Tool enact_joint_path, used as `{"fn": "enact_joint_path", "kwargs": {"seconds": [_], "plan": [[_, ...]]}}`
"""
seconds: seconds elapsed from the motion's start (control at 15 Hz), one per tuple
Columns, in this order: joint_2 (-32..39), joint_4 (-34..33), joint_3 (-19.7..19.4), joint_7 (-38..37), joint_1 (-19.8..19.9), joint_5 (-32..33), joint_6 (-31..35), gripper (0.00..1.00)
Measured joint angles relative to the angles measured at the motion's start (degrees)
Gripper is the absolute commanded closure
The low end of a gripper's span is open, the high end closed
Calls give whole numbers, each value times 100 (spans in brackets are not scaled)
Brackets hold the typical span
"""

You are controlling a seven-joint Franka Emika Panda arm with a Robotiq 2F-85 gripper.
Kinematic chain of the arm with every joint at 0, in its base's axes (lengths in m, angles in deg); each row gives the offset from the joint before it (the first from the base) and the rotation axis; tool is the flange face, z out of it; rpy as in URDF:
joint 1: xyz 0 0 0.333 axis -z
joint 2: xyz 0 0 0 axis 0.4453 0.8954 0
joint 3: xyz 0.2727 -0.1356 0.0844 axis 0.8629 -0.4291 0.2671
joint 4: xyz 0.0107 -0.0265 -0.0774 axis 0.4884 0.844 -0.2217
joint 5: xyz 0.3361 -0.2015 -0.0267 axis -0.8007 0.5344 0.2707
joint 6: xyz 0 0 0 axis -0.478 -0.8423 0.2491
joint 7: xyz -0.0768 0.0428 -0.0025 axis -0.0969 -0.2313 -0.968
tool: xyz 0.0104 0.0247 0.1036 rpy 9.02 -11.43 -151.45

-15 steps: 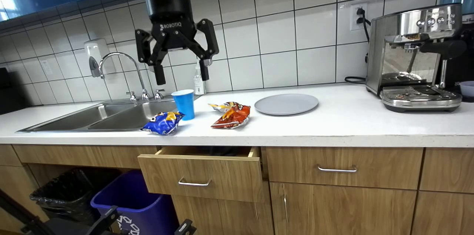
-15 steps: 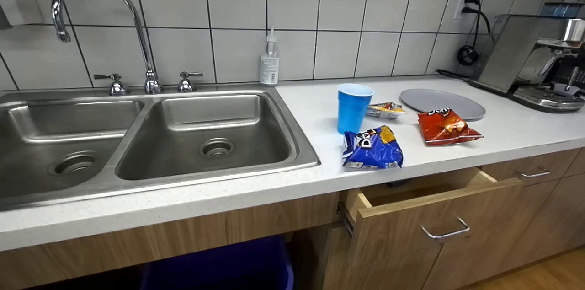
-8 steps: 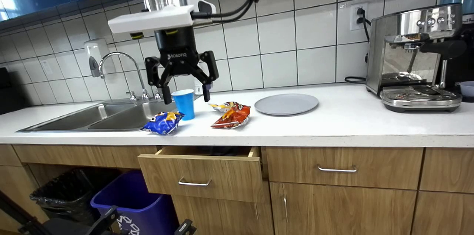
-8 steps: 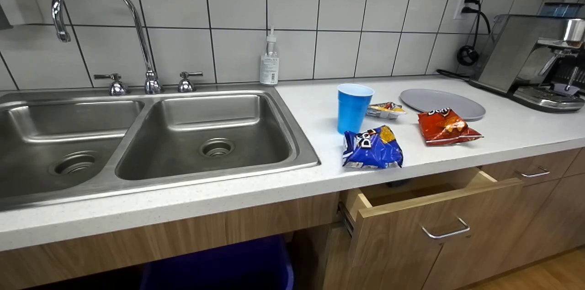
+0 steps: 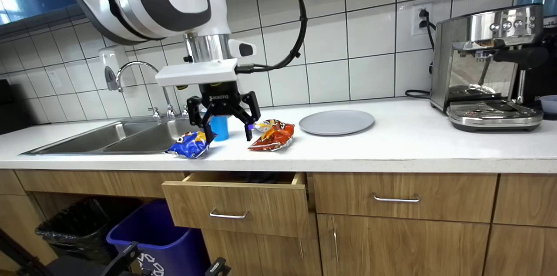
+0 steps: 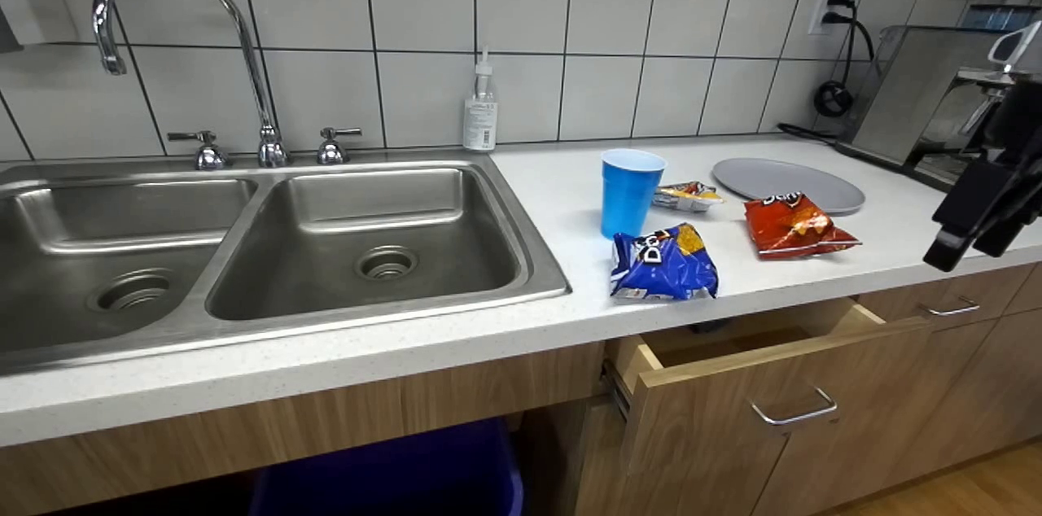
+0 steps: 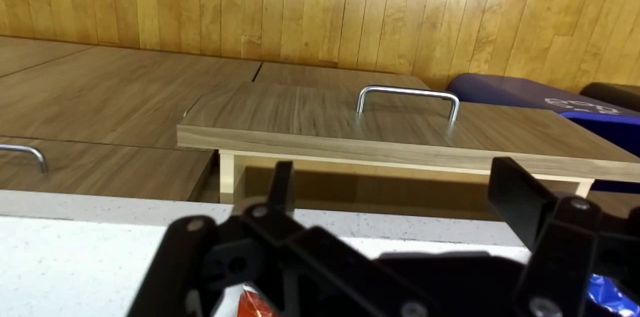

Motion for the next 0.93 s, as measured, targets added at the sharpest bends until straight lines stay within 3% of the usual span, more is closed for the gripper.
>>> {"fn": "enact_joint_path", "kwargs": {"seconds": [0.47,0.93], "plan": [[1200,-377,354,-232,-54,-452,921,0],[1755,-716,425,-422,-35,-463,1021,0]]}}
